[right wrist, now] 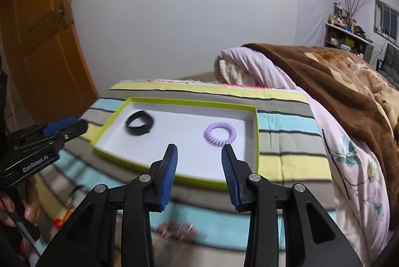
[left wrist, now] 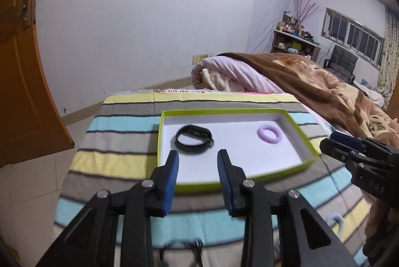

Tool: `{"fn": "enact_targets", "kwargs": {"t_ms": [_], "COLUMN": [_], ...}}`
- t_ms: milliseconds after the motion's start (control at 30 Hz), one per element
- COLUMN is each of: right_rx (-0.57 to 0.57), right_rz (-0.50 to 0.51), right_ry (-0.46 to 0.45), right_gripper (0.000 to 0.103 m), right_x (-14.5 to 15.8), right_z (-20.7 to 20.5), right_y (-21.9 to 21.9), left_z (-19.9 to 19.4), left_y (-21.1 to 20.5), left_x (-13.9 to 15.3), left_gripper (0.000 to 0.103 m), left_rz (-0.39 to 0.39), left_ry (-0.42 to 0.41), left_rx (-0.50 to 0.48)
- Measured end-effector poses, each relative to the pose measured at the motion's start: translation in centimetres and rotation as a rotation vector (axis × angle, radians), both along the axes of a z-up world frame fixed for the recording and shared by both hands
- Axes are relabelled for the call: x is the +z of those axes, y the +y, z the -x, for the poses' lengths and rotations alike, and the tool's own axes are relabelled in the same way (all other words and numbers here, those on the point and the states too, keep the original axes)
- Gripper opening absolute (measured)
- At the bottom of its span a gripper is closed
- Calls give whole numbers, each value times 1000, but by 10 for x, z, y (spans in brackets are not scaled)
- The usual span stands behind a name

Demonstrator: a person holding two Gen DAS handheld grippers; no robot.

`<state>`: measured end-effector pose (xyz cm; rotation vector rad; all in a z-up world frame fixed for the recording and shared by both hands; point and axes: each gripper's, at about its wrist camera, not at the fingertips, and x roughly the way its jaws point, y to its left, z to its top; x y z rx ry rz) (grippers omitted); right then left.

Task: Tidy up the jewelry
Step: 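Open both grippers to drop the band and hair tie in the box, then withdraw both grippers from the box back toward the remaining jewelry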

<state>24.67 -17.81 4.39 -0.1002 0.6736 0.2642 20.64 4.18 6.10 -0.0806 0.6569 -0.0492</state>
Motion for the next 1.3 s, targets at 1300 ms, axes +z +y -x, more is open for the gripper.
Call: {"fn": "enact_targets", "kwargs": {"t_ms": [1300], "right_rx": [70], "right_rz": [-39], "right_ry": [-31], "right_gripper": [38], "right_x": [-20], "right_z": [192], "right_y": [-7], "left_z": [175], "left_y": [-11], "left_x": [-18], "left_gripper": [38], "left_rz": [1], "left_ry": [-70], "left_rx": [60]}}
